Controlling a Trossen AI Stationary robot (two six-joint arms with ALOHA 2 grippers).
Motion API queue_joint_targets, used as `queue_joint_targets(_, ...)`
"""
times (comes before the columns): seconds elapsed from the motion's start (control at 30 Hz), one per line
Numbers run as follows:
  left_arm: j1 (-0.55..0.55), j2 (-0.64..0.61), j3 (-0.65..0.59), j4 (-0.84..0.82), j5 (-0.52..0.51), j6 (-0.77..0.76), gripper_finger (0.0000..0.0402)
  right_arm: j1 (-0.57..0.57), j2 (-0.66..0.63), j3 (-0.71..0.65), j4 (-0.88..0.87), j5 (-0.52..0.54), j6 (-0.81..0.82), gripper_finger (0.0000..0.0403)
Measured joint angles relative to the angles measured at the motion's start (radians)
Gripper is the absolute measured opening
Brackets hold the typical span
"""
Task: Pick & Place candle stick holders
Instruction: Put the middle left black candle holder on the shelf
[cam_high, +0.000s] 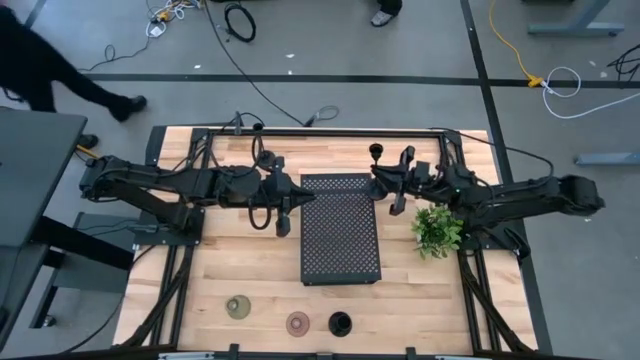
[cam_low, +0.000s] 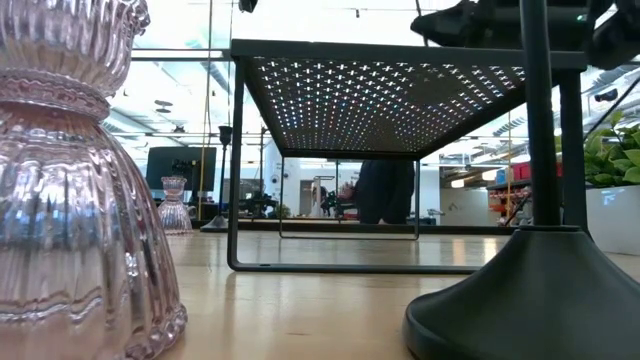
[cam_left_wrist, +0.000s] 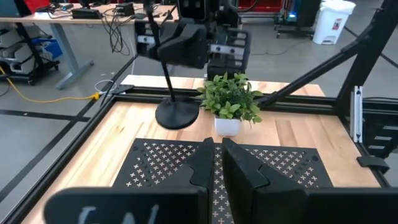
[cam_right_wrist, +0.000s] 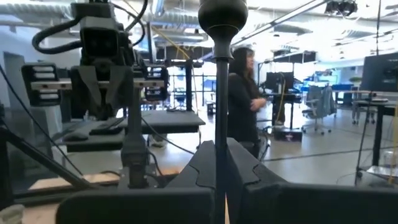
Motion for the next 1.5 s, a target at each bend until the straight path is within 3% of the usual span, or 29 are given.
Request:
queue_joint_targets(0.6, 0.001, 0.000, 0.000, 0.000, 0.000, -0.003, 0.0034, -0.112, 0.243, 0.000, 0.231, -0.124, -0.006, 0.0000)
queue_joint_targets(1.5, 0.001, 0.001, 0.000, -0.002, 0.001, -0.007, 0.0034, -0.154, 0.450, 0.000, 0.419, -0.166, 0.043, 0.0000)
